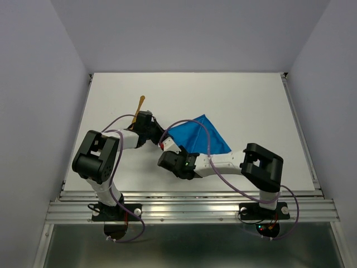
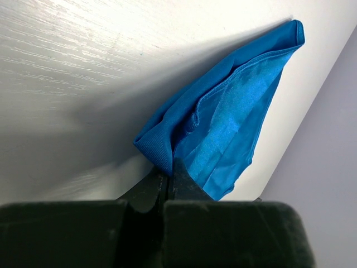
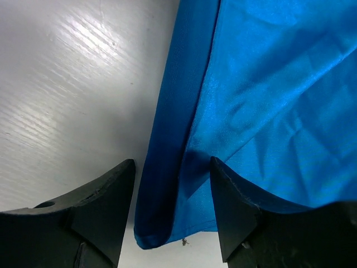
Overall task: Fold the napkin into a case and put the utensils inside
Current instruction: Pick up the upper triangle-folded napkin from the center of the board, then turn over the upper triangle folded napkin at the center of the board.
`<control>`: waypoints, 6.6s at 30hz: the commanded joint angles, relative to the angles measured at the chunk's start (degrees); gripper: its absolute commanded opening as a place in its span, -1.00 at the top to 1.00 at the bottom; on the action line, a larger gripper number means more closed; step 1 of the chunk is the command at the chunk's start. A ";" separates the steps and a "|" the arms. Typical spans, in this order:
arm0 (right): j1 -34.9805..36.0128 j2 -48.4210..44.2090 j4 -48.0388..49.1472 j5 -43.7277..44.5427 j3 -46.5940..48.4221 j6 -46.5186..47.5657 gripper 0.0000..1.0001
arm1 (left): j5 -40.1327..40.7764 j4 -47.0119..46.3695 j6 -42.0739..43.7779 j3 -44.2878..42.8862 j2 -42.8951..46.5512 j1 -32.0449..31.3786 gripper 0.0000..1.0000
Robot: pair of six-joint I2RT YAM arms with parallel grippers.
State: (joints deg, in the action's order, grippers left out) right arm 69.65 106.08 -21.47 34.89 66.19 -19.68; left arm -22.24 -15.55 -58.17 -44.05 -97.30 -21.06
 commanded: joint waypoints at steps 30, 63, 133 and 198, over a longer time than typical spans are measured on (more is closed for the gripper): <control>1.63 -0.79 -3.92 2.12 14.74 -1.32 0.99 | -1.49 9.65 8.86 -8.06 9.93 4.62 1.00; 8.31 10.75 -2.01 -15.83 50.99 -1.58 0.99 | 5.71 47.54 34.80 -37.86 28.74 32.67 1.00; 1.20 -15.72 11.63 -17.94 -1.32 -16.19 0.99 | 22.50 30.50 26.18 -36.37 8.35 2.96 1.00; -8.48 -20.30 14.18 -18.12 -26.38 -17.94 0.99 | 31.73 29.61 25.39 -45.68 -13.00 -7.94 1.00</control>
State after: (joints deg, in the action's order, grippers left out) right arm 58.54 85.84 4.29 18.61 42.92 -37.12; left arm -5.13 29.23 -33.65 -84.62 -110.32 -31.94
